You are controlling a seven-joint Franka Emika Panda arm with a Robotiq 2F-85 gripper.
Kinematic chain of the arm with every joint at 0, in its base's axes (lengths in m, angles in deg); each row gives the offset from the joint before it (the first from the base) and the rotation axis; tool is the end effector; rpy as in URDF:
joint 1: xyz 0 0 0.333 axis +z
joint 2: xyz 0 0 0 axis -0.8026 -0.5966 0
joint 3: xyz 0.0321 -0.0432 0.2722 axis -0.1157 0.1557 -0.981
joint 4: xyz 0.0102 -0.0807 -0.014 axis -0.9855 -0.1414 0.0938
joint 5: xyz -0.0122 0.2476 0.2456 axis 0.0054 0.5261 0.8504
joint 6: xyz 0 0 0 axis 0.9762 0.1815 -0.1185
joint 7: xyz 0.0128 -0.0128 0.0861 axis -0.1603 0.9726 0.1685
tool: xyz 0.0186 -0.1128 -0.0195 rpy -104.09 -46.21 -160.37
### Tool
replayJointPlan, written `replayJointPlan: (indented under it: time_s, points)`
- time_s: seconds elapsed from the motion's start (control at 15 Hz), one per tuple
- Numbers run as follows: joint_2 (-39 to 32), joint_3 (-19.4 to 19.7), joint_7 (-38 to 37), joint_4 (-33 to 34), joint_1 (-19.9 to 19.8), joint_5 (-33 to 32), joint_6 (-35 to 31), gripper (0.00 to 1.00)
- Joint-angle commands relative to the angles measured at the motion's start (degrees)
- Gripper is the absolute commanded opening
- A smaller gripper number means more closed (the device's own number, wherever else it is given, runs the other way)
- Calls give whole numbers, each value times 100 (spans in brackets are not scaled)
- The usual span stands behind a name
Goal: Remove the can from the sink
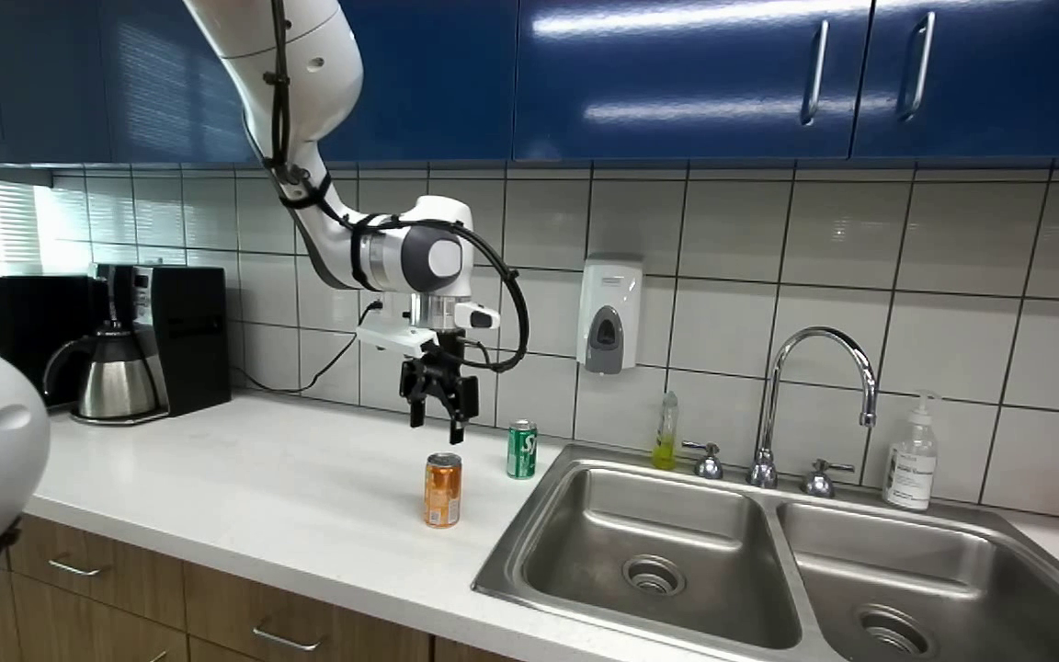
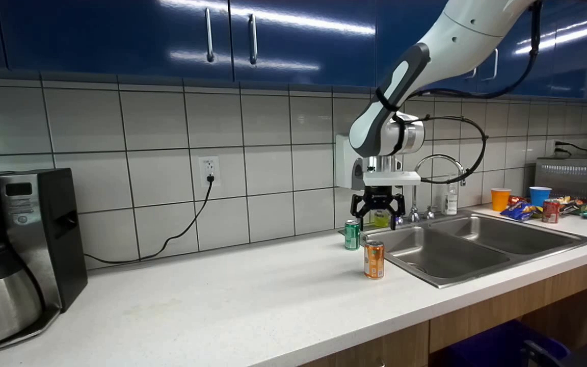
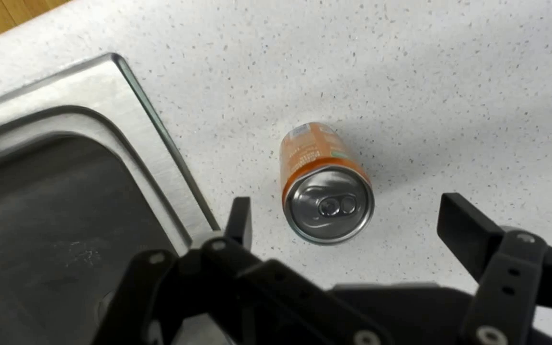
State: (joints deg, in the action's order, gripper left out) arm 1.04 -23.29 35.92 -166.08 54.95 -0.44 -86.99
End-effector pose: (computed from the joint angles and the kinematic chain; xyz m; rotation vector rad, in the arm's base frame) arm 0.5170 -0.0360 0.2960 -3.0836 0.5303 -0.0292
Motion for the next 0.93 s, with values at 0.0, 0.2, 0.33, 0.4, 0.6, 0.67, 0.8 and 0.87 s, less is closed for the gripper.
replayJointPlan:
  time_s: [0.0, 0.2, 0.33, 0.4, 0.6, 0.67, 0.8, 0.87]
  points:
    - [660, -95, -67, -521, -67, -98, 260, 100]
    - [1043, -119, -86, -798, -83, -123, 425, 100]
    - [1313, -150, -87, -962, -93, -131, 550, 100]
    - [1441, -169, -74, -1032, -102, -122, 631, 100]
    - [1734, -212, -39, -1166, -127, -78, 910, 100]
    - [1809, -223, -49, -1188, -132, -64, 1050, 100]
    - [1562, -221, 14, -1057, -141, 12, 868, 100]
    - [1623, -225, 16, -1091, -143, 14, 899, 100]
